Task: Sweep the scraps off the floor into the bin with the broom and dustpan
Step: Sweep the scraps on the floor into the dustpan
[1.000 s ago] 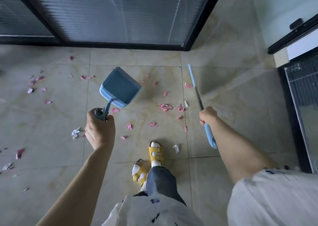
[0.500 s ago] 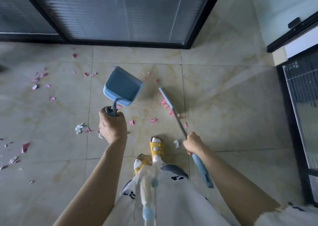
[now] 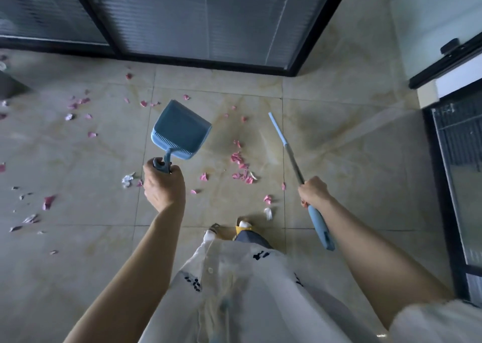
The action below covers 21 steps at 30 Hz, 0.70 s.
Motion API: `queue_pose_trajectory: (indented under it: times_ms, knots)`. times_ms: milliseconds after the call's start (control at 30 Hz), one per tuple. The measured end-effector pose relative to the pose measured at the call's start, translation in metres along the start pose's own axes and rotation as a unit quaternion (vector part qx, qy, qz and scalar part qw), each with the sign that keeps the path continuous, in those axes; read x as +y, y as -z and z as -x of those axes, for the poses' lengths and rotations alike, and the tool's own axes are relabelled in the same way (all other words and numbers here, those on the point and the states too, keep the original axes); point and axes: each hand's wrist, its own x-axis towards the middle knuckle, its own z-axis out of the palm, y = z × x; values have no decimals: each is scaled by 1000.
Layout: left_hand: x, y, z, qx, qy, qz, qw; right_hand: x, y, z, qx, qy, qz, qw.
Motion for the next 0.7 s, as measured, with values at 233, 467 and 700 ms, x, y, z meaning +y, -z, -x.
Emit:
queue_pose_trajectory:
  times_ms: [233, 467, 700]
  knots:
    - [-29, 23, 14, 65, 50, -6, 997, -23, -39, -8, -72, 41, 69, 994]
    - [-50, 27, 61, 100, 99, 4, 990, 50, -48, 26, -122, 93, 78, 985]
    - [-68, 29, 91, 183, 180, 84, 963, 74, -19, 28, -191, 154, 19, 969]
